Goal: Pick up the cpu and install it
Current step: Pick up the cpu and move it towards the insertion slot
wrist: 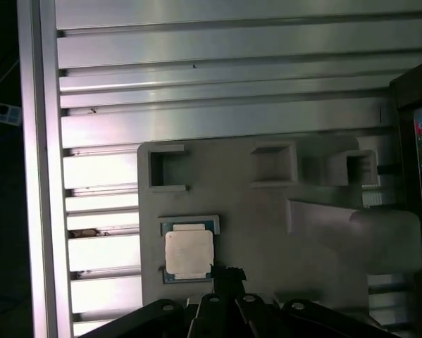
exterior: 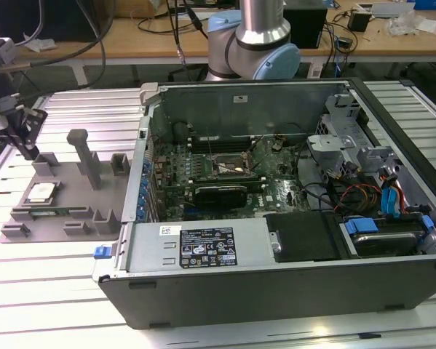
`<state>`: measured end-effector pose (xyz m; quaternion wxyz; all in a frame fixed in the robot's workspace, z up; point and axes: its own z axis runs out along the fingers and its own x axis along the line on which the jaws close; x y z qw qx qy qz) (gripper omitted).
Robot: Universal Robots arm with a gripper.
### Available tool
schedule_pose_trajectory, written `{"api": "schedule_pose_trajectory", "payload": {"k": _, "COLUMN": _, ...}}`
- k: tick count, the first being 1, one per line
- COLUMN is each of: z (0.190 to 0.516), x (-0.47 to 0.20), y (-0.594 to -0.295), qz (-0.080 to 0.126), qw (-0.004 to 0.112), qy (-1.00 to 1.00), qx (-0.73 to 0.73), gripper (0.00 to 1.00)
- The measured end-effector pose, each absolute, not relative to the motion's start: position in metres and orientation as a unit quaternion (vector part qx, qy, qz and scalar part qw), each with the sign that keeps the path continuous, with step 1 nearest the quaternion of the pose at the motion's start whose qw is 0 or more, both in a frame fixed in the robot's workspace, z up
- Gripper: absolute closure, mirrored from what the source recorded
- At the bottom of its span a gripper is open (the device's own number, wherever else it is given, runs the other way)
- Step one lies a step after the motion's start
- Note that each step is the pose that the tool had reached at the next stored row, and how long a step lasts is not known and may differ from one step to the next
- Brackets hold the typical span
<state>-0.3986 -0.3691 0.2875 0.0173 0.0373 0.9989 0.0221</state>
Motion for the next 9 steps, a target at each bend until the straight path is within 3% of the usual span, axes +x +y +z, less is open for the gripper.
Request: {"api": "schedule_pose_trajectory", "payload": {"k": 9, "z": 0.268, "x": -0.408, "y": -0.369, "qz": 0.022, "qw": 0.017, "qy": 0.999, "qx": 0.037, "gripper": 0.89}}
